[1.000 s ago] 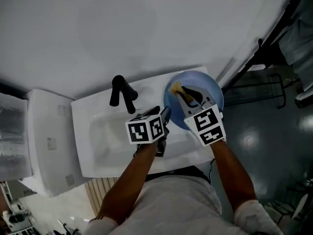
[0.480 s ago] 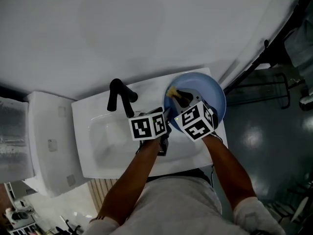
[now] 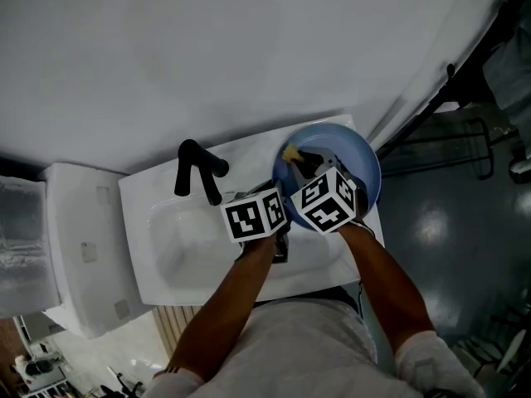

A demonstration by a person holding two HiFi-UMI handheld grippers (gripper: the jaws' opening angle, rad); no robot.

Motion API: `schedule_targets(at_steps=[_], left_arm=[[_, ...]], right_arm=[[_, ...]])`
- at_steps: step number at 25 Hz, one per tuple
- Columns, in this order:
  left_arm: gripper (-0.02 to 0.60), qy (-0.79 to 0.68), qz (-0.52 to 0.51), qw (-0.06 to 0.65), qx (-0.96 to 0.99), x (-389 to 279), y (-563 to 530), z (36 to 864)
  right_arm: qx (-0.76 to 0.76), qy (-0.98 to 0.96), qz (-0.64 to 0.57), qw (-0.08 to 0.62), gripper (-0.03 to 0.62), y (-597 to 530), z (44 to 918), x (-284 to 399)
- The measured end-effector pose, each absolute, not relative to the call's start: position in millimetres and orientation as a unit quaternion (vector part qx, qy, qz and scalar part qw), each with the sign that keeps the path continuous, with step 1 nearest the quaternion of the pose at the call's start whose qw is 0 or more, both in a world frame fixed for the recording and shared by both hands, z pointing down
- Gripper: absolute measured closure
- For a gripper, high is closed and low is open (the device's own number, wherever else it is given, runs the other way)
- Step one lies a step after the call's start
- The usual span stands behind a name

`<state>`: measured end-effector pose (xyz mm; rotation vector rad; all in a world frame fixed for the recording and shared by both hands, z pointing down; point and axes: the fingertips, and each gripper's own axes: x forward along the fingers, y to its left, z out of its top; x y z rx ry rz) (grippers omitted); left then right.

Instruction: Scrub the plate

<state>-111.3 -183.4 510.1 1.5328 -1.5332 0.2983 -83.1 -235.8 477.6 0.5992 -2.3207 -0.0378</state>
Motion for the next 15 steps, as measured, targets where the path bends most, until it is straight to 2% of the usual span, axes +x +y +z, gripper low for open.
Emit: schedule_targets(at_steps=[15], left_arm=[[0.549, -0.631, 0.097, 0.467, 0.611, -111.8, -185.8, 508.7]], right_arm=[[0.317, -0.858, -0.010, 0.404, 0.531, -298.2, 481.2, -7.5]])
